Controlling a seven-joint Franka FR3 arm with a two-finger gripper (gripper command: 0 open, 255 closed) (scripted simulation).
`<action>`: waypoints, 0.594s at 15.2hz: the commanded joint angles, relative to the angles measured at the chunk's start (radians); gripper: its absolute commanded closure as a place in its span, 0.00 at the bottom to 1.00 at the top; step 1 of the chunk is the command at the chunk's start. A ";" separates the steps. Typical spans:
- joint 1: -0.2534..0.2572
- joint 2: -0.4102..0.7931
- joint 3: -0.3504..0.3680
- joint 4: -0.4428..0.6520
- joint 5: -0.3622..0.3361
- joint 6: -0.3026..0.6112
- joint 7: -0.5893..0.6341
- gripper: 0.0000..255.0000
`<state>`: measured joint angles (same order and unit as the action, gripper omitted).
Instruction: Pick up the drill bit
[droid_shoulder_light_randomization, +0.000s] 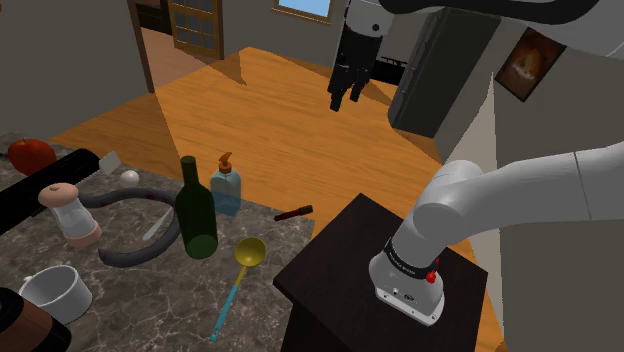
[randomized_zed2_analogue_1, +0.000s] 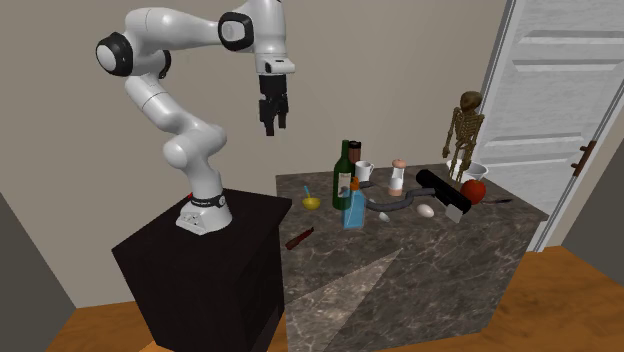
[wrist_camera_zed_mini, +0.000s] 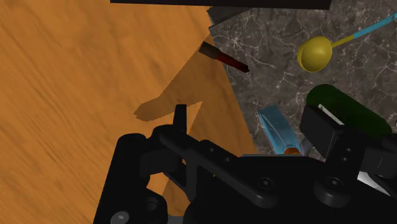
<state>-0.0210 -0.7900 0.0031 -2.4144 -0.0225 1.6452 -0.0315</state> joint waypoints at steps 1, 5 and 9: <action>0.000 0.000 0.000 0.000 0.000 0.000 0.000 0.00; 0.041 0.034 -0.027 -0.109 -0.020 0.134 -0.118 0.00; 0.079 0.093 -0.054 -0.201 -0.041 0.277 -0.235 0.00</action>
<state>0.0477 -0.7169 -0.0438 -2.5952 -0.0584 1.8822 -0.2336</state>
